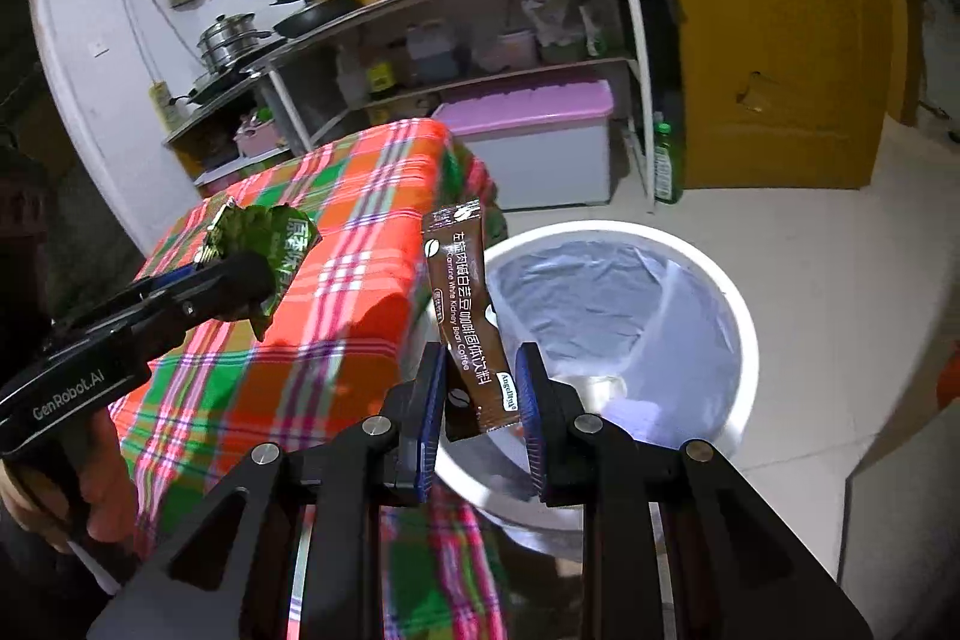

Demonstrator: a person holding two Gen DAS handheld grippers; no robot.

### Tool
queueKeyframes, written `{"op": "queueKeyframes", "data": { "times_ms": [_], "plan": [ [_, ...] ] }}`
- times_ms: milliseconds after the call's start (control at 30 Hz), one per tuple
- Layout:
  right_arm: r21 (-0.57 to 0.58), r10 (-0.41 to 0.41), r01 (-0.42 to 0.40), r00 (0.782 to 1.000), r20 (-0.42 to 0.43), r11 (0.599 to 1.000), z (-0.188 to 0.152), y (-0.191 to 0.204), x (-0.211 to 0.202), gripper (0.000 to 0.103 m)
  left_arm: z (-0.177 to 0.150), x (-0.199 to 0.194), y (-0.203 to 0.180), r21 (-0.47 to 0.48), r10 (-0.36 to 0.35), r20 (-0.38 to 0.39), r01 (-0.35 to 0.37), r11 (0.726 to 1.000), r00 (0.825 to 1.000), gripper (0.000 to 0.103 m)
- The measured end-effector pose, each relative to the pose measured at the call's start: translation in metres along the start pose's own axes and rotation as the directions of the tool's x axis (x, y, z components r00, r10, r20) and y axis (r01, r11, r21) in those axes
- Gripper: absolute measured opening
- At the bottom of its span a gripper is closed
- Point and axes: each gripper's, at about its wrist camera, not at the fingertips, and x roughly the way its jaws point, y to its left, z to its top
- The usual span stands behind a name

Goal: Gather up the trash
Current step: 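Carry both wrappers over the bin and open both tools to drop them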

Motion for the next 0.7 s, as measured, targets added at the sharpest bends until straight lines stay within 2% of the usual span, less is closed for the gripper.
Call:
{"op": "queueKeyframes", "data": {
  "times_ms": [333,700],
  "plan": [
    [0.055,-0.043,0.044,0.999,-0.028,0.997,-0.005,-0.027,0.014,0.025,0.001,0.045,-0.013,0.015,-0.033,-0.082,0.034,0.999,0.996,0.035],
    [0.098,-0.065,0.074,0.994,-0.090,0.992,-0.012,-0.052,0.035,0.025,-0.004,0.086,-0.016,0.009,-0.032,-0.172,0.034,0.999,0.985,0.037]
  ]
}}
